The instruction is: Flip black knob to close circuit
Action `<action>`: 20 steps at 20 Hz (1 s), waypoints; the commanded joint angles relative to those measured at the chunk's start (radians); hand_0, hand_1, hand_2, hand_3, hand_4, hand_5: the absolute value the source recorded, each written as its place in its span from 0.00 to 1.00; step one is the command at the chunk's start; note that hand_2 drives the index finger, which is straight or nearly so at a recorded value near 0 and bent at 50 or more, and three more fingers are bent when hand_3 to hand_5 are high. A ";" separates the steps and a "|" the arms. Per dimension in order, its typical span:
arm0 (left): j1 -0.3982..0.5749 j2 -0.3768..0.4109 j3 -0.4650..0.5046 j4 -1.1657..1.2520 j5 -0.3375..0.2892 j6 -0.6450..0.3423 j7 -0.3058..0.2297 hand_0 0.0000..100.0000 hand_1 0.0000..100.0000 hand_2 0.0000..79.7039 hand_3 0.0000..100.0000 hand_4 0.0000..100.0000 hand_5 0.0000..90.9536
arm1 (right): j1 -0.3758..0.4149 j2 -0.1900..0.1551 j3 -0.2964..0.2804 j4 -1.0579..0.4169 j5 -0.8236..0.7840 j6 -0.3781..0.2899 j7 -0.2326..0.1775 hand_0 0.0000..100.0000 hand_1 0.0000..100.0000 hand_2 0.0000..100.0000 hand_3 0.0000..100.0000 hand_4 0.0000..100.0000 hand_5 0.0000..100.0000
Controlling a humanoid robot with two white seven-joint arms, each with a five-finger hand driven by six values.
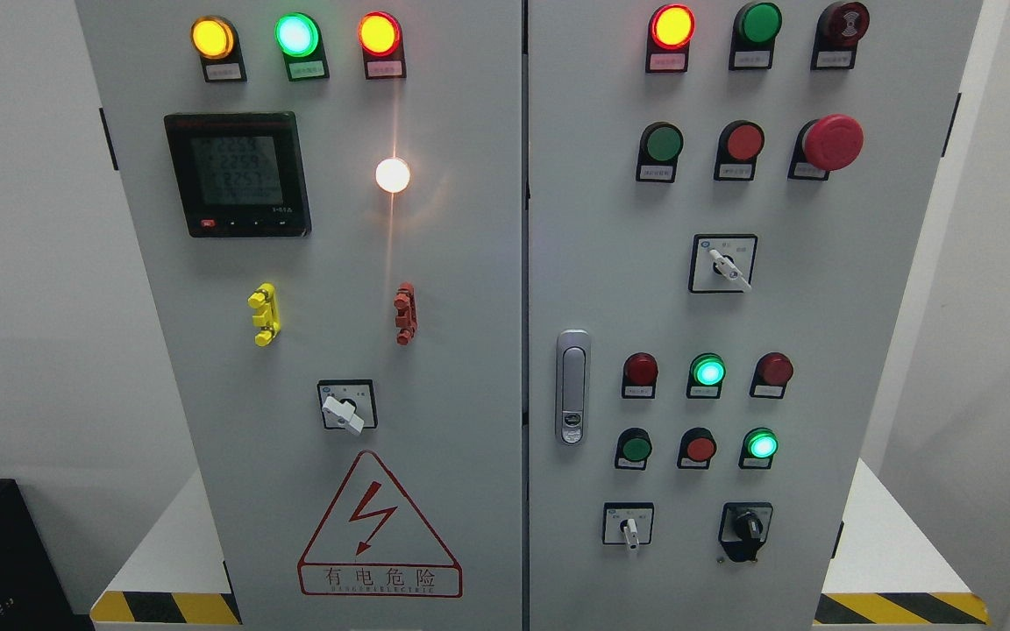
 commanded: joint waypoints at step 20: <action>0.021 0.002 0.000 -0.023 0.000 -0.001 0.000 0.12 0.56 0.00 0.00 0.00 0.00 | 0.042 -0.002 0.138 -0.721 0.698 -0.074 -0.512 0.00 0.13 0.89 1.00 0.91 1.00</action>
